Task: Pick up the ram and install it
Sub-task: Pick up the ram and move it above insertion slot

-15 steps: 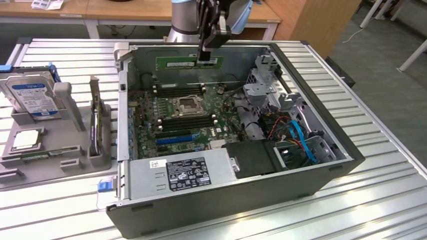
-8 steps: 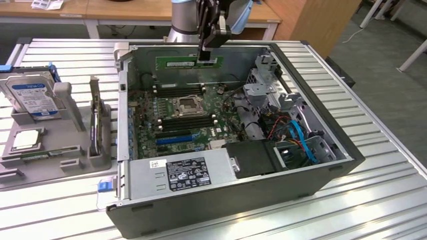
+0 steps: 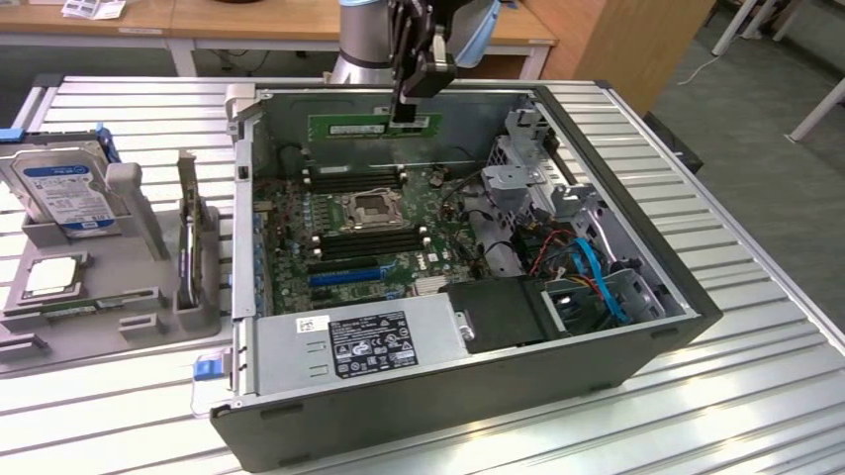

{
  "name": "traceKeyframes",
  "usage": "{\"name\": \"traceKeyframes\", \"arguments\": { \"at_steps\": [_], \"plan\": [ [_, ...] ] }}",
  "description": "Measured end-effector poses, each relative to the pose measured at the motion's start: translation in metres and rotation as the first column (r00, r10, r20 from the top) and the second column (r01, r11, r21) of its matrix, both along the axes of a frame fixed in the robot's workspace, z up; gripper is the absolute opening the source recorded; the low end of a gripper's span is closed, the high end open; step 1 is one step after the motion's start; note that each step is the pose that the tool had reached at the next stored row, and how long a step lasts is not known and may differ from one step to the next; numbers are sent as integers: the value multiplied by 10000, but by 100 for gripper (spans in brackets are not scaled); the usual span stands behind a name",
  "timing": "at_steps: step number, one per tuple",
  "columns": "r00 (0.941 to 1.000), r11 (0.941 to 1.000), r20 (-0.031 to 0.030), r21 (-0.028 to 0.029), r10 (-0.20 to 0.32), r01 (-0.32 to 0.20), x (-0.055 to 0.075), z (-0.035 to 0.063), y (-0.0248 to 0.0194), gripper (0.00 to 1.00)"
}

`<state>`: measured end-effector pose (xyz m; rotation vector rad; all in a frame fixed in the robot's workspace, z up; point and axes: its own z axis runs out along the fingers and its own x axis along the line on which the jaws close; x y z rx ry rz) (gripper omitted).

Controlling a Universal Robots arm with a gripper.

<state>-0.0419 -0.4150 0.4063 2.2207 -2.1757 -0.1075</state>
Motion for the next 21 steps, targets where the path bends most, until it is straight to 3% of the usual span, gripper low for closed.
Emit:
{"name": "traceKeyframes", "arguments": {
  "at_steps": [21],
  "plan": [
    [10000, 10000, 0, 0, 0, 0, 0, -205, 0, 12]
  ]
}}
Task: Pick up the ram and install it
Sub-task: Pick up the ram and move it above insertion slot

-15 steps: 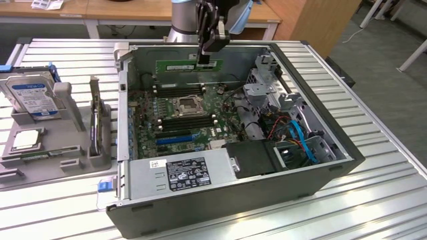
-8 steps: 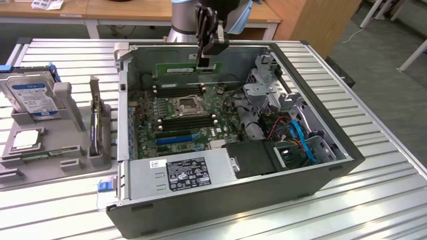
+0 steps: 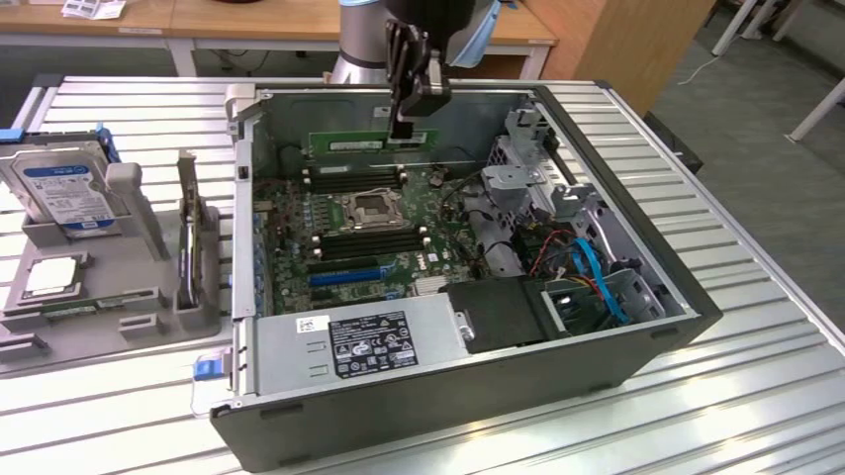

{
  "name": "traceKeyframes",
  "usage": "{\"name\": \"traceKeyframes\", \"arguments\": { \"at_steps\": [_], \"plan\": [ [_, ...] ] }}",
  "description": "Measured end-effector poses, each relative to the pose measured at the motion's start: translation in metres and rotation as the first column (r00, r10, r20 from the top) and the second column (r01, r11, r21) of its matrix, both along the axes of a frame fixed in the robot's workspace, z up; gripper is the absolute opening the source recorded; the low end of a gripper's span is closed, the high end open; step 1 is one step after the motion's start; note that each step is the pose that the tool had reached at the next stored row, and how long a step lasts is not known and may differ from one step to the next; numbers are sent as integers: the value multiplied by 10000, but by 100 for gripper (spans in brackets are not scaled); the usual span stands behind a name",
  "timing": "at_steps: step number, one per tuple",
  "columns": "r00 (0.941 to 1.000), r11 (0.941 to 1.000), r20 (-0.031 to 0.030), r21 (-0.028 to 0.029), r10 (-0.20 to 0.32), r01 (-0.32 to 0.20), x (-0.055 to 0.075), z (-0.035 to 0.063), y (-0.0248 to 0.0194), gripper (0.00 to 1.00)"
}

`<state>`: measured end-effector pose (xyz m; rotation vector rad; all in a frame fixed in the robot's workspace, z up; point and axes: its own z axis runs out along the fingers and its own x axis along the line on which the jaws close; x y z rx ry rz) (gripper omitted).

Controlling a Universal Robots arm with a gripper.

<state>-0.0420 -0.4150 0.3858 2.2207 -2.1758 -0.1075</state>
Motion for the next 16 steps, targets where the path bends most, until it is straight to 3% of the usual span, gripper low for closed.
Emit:
{"name": "traceKeyframes", "arguments": {
  "at_steps": [16],
  "plan": [
    [10000, 10000, -1, -1, 0, 0, 0, -172, 0, 12]
  ]
}}
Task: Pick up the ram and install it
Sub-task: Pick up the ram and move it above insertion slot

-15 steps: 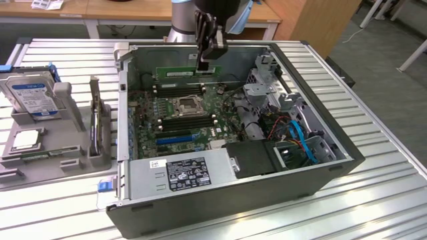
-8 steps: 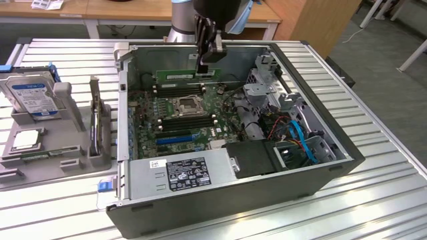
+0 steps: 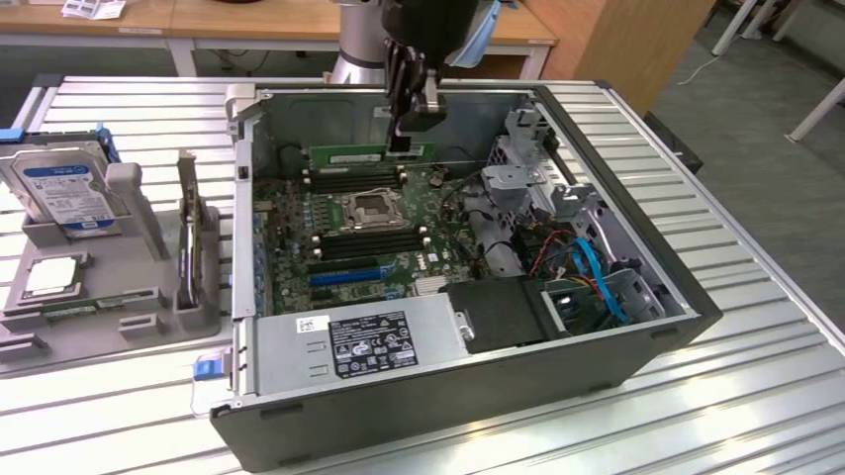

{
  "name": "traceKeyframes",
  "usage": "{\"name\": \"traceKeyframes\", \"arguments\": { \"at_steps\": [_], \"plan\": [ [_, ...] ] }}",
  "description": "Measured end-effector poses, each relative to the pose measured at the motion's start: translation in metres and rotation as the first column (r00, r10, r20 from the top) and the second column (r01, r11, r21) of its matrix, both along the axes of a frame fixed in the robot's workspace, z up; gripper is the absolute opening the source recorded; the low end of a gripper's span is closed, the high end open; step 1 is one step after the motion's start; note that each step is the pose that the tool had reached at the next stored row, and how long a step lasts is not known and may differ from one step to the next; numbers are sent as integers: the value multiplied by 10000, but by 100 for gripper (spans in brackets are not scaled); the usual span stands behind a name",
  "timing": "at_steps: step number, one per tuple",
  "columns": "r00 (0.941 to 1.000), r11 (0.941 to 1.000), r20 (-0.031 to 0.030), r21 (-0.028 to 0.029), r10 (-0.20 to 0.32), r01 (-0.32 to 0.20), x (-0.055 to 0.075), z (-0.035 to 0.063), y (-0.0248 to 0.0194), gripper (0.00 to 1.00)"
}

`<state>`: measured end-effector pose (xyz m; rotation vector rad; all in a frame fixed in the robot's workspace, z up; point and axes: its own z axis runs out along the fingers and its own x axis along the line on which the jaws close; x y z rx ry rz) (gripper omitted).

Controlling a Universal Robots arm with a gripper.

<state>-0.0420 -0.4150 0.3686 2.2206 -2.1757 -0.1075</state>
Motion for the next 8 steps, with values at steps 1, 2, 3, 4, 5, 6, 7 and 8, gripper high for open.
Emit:
{"name": "traceKeyframes", "arguments": {
  "at_steps": [1, 2, 3, 4, 5, 6, 7, 8],
  "plan": [
    [10000, 10000, 0, 1, 0, 0, 0, -11, 0, 12],
    [10000, 10000, 0, 0, 0, 0, 0, -21, 0, 12],
    [10000, 10000, 0, 0, 0, 0, 0, -31, 0, 12],
    [10000, 10000, 1, 1, 0, 0, 0, -41, 0, 12],
    [10000, 10000, 1, 1, 0, 0, 0, -52, 0, 12],
    [10000, 10000, 1, 1, 0, 0, 0, -62, 0, 12],
    [10000, 10000, 1, 1, 0, 0, 0, -72, 0, 12],
    [10000, 10000, 1, 1, 0, 0, 0, -81, 0, 12]
  ]
}}
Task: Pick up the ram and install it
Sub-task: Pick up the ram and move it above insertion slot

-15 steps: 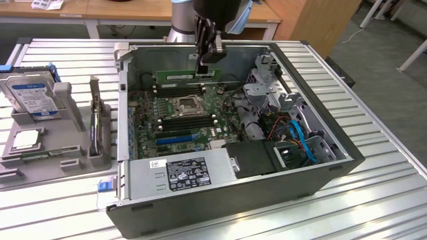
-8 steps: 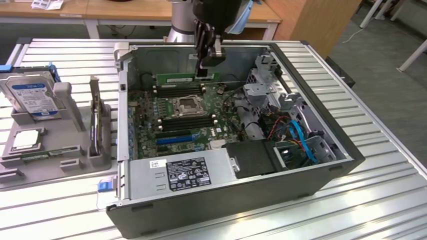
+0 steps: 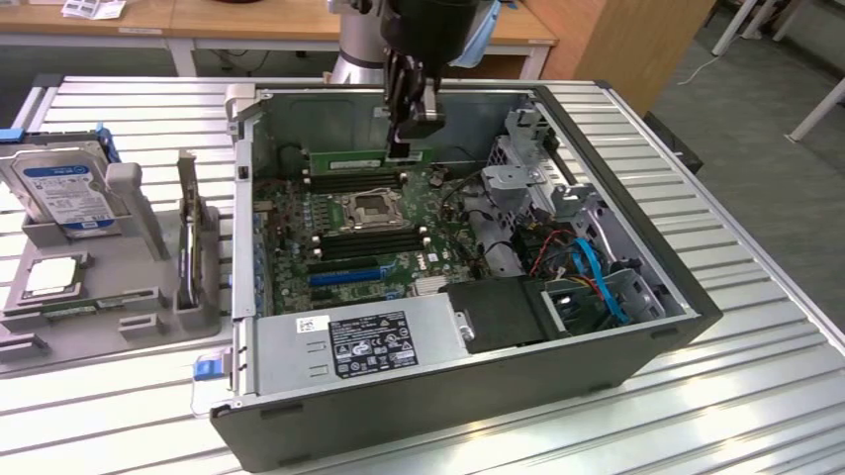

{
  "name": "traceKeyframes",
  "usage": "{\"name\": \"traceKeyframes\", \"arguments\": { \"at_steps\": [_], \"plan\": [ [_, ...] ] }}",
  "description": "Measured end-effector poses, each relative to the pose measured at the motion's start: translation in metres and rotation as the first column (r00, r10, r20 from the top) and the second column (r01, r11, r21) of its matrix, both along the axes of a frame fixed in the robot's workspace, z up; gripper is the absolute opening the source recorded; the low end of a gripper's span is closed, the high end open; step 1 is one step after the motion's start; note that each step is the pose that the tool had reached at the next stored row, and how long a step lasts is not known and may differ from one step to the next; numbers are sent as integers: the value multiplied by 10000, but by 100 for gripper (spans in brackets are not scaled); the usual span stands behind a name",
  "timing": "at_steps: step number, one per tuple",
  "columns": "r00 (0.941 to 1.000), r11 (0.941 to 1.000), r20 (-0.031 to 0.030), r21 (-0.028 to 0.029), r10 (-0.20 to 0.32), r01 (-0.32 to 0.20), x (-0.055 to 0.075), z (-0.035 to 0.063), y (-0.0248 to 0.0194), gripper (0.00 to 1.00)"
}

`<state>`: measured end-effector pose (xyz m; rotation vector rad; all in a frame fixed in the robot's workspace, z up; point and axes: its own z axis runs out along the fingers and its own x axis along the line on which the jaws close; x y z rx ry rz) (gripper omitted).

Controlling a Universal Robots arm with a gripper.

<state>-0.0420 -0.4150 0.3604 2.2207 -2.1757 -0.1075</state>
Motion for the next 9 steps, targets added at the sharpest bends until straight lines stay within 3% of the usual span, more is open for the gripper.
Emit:
{"name": "traceKeyframes", "arguments": {
  "at_steps": [9],
  "plan": [
    [10000, 10000, 0, 0, 0, 0, 0, -83, 0, 12]
  ]
}}
